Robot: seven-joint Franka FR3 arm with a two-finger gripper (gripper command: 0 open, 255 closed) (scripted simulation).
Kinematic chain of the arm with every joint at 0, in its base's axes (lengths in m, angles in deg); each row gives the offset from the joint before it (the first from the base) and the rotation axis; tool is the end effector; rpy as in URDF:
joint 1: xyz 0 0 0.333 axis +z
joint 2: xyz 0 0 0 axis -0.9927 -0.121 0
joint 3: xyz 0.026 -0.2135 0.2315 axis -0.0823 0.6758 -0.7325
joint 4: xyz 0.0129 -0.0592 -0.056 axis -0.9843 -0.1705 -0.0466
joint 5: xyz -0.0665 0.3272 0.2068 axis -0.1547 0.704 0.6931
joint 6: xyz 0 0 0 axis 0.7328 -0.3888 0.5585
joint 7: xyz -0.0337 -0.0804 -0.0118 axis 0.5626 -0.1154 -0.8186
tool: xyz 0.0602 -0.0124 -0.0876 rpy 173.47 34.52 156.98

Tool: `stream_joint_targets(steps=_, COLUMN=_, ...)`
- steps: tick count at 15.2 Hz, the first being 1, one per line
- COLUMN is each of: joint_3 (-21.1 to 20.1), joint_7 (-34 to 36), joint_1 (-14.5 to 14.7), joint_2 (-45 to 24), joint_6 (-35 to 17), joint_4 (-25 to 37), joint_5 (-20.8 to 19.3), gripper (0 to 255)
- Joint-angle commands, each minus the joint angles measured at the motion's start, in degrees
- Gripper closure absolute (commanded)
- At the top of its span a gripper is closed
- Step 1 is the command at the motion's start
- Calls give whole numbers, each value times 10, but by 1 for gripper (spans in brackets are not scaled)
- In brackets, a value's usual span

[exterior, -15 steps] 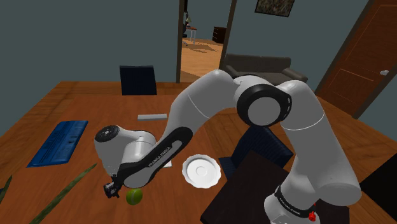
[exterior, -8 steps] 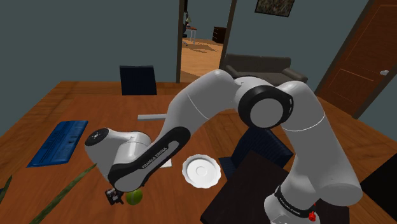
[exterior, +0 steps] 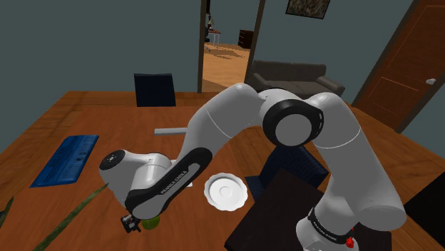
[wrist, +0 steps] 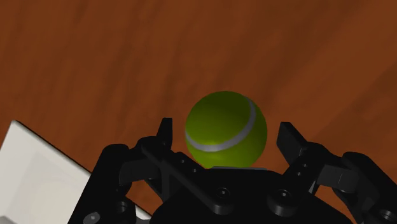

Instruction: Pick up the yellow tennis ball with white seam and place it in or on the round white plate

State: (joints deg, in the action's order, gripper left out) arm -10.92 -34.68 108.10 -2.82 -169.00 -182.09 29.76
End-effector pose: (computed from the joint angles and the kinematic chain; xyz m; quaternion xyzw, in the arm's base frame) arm 0.5276 0.4062 0.1494 0.9954 -0.0261 -0.0513 0.0767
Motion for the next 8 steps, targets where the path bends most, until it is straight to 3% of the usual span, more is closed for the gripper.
stream_joint_targets(steps=1, joint_3=0, joint_7=0, joint_1=0, joint_2=0, joint_6=0, joint_4=0, joint_5=0, gripper=0)
stream_joint_targets(steps=3, joint_3=0, joint_7=0, joint_1=0, joint_2=0, joint_6=0, joint_4=0, joint_5=0, gripper=0)
stream_joint_targets(steps=4, joint_3=0, joint_7=0, joint_1=0, joint_2=0, joint_6=0, joint_4=0, joint_5=0, gripper=255)
stream_joint_targets(steps=8, joint_3=0, joint_7=0, joint_1=0, joint_2=0, joint_6=0, joint_4=-1, joint_5=0, gripper=255)
